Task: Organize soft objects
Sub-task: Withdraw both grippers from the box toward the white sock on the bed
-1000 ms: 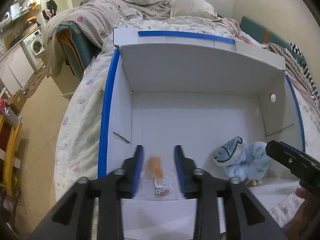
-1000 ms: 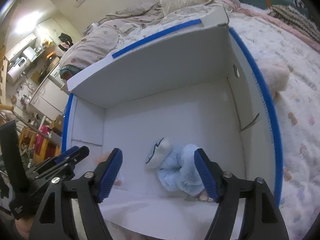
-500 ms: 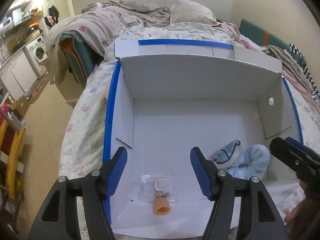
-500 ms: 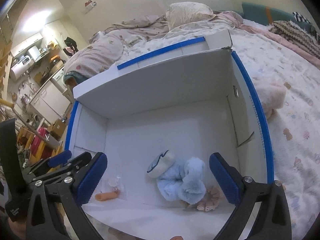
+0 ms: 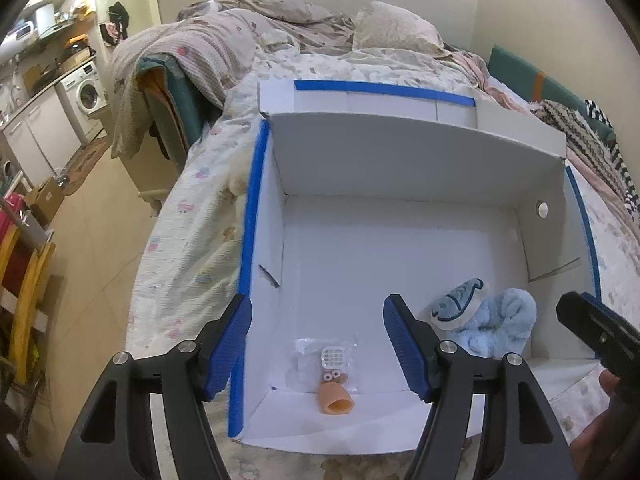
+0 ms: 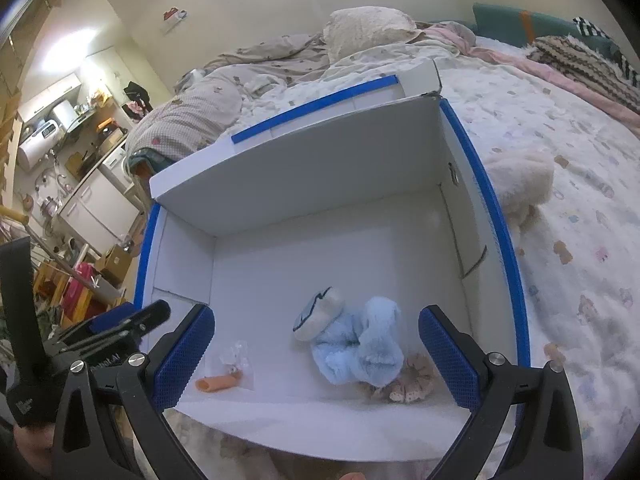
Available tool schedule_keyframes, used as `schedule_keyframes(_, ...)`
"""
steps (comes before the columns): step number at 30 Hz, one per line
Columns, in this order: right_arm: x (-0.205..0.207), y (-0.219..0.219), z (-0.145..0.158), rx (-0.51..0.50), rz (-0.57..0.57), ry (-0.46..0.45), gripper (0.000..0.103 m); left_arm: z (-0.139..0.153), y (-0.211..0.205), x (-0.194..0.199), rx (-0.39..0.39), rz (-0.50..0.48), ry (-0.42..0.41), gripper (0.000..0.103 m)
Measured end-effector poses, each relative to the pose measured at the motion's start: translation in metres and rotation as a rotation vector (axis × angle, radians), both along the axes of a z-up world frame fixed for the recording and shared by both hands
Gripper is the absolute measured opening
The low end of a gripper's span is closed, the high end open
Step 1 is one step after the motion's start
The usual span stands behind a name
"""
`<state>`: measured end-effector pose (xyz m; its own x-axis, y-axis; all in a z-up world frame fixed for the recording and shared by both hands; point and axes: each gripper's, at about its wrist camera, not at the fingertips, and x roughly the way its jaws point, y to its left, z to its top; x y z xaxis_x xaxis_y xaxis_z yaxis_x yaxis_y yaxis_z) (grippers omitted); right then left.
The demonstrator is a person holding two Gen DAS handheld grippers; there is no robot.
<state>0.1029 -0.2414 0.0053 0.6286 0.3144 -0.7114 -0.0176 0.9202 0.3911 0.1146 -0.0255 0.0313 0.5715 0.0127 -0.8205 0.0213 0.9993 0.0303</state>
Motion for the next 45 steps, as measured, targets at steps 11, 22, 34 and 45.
schedule_keyframes(11,-0.022,0.000,0.007,-0.027,0.009,0.002,0.103,0.021,0.019,-0.025,-0.022,0.015,-0.031,0.066)
schedule_keyframes(22,-0.054,0.001,0.008,-0.028,0.018,0.006,0.103,0.024,0.031,-0.056,-0.032,0.037,-0.025,0.066)
schedule_keyframes(34,-0.070,0.010,0.003,-0.017,0.025,0.032,0.103,0.015,0.034,-0.081,-0.010,0.032,-0.021,0.066)
schedule_keyframes(45,-0.069,0.011,0.000,-0.015,0.025,0.045,0.103,-0.013,0.051,-0.092,-0.049,0.029,0.090,0.066)
